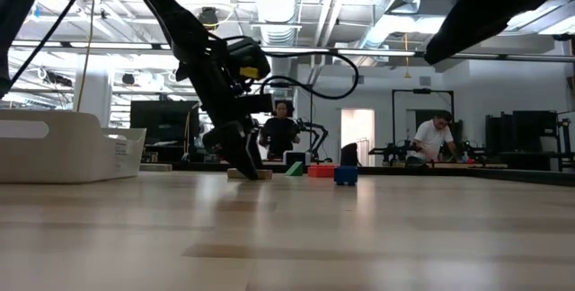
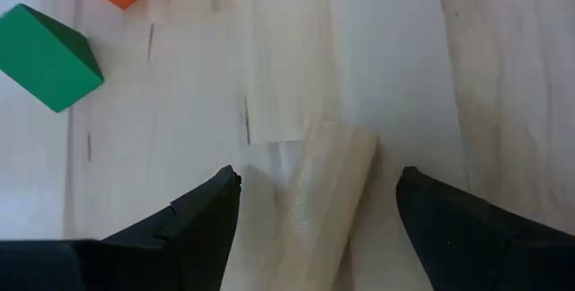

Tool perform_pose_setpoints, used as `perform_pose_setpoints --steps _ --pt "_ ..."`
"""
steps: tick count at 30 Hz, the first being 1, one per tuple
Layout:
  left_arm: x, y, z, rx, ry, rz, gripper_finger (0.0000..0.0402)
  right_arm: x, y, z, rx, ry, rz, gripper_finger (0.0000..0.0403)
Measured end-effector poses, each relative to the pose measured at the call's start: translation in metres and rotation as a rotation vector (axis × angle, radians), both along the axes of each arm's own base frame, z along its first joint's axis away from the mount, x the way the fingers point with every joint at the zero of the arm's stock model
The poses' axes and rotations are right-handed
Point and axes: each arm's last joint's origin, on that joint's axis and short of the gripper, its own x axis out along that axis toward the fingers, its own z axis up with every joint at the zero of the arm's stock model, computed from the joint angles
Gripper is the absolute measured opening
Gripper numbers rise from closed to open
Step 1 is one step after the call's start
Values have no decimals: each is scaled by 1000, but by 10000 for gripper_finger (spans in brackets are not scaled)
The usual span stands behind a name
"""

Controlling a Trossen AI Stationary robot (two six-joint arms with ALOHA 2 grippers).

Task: Sort blocks by size
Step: Put the brown large block into the gray bin

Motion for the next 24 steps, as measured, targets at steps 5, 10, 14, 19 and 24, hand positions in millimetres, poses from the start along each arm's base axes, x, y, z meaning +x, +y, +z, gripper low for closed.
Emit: perform_pose_setpoints --steps 5,10,14,19,24 --pt "0 -2 -1 -11 8 2 212 -1 4 1 8 -11 12 157" --pt "2 -8 -2 1 17 -5 95 0 4 2 40 -34 -8 149" --pt "1 -10 2 4 22 35 95 1 5 2 67 -52 -27 148" --pt "-5 -20 26 -10 -27 44 95 5 2 4 84 -79 -45 148" --pt "-7 -52 55 -18 -152 -8 95 15 -5 6 66 -150 -115 154"
